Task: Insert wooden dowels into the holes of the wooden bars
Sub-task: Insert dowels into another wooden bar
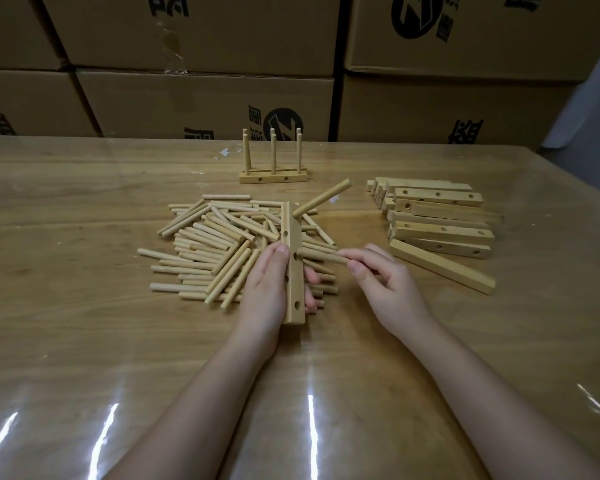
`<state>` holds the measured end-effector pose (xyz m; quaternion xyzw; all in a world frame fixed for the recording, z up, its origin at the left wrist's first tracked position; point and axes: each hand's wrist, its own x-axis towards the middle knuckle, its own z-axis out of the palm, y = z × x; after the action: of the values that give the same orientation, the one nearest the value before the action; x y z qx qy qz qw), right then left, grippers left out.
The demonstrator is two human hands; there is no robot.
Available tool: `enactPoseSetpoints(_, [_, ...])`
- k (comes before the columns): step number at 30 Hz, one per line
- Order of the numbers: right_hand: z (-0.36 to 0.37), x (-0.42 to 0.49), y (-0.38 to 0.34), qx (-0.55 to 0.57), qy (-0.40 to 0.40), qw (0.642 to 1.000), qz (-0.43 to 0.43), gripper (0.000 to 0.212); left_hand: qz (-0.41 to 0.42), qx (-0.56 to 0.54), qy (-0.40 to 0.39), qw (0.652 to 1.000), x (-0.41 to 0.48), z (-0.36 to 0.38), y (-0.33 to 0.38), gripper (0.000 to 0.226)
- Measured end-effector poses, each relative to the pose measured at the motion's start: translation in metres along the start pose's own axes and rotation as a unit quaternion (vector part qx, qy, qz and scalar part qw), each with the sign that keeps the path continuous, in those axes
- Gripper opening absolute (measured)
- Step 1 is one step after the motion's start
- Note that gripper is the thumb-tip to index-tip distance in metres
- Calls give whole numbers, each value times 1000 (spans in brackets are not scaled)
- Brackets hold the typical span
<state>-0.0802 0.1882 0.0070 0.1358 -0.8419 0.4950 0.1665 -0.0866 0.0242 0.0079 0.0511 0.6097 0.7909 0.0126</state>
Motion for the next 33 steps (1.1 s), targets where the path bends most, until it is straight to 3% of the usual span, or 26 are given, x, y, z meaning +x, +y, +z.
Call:
enactPoseSetpoints(15, [0,0,-10,-133,39,986,-91,23,2,10,-12,1000,2,-4,-5,30])
enactPoseSetpoints(33, [-2,-2,-22,-296,101,934,-170,22,47,85,-6,995,0,1,-5,42])
